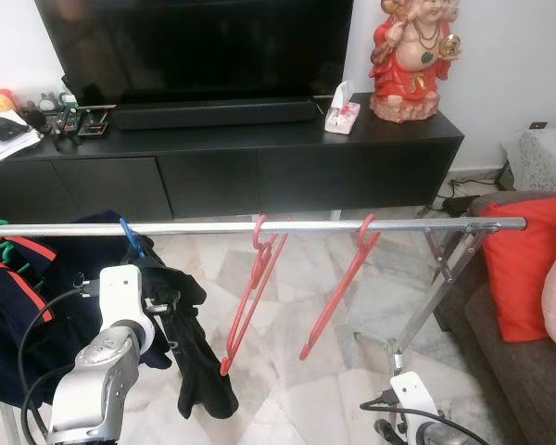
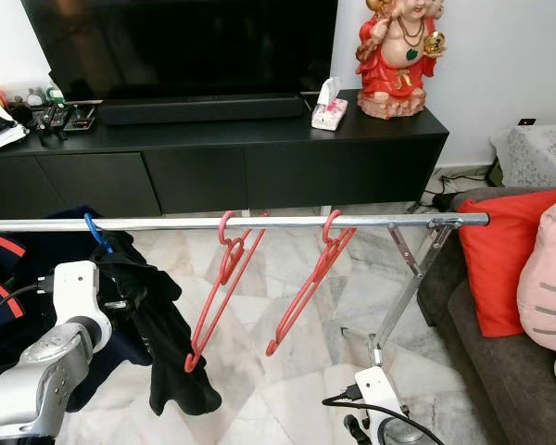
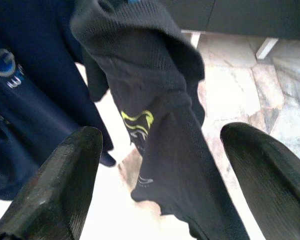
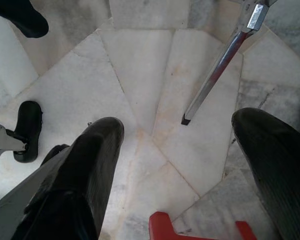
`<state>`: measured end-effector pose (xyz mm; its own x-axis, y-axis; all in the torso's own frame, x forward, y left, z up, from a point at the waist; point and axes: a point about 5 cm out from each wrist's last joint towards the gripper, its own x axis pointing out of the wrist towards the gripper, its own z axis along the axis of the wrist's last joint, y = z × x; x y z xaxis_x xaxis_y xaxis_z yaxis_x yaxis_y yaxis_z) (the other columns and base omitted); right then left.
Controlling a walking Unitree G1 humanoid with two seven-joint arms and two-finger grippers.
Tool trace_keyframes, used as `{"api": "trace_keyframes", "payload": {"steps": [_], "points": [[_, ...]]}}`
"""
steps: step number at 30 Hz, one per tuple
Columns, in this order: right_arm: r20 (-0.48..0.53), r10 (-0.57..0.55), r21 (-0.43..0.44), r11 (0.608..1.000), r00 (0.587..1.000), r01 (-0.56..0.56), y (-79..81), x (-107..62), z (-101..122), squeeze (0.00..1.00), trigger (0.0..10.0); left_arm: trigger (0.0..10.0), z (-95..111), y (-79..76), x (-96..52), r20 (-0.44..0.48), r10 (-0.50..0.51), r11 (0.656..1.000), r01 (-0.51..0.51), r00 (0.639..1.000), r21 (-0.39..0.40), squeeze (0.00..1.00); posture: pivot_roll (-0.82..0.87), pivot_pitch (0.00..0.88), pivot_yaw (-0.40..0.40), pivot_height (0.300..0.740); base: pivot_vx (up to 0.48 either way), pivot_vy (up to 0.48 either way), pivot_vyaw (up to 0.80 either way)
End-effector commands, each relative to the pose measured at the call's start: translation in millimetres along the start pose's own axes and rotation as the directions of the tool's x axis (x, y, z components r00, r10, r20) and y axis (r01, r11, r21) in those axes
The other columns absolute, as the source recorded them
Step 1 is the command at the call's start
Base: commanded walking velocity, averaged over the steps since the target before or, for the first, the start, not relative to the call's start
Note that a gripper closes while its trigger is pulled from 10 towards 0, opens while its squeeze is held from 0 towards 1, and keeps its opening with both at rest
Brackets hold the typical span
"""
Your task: Hang hanger
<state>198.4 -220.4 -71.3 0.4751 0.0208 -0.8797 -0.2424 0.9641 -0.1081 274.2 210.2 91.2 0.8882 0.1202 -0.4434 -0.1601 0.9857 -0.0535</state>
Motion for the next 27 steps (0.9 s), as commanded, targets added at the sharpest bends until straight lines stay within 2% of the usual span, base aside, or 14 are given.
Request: {"api": "trace_keyframes", "payload": {"steps": [1,10,27], "points": [[0.006,-0.002,0.005,1.000,1.000,0.002,-1.1,-0.2,1,0.00,10.0,10.0,1,-2.2,4.8,-0.015,-0.001,1.000,0.001,1.000,-0.016,0.00,-0.08,0.000,-0.014,0.740,0.000,0.000,0.00],[0.009,-0.001,0.009,1.000,1.000,0.001,-0.6,-0.1,1,0.00,10.0,10.0,7,-9.1,24.0,-0.014,0.031,0.999,-0.031,0.999,-0.033,0.00,-0.08,0.000,-0.012,0.740,0.000,0.000,0.00],[0.010,0.001,0.010,1.000,1.000,-0.001,-0.4,-0.1,2,0.00,10.0,10.0,4,-6.7,33.0,-0.026,0.077,0.996,-0.077,0.997,-0.033,0.00,-0.08,0.000,-0.012,0.740,0.000,0.000,0.00]]}}
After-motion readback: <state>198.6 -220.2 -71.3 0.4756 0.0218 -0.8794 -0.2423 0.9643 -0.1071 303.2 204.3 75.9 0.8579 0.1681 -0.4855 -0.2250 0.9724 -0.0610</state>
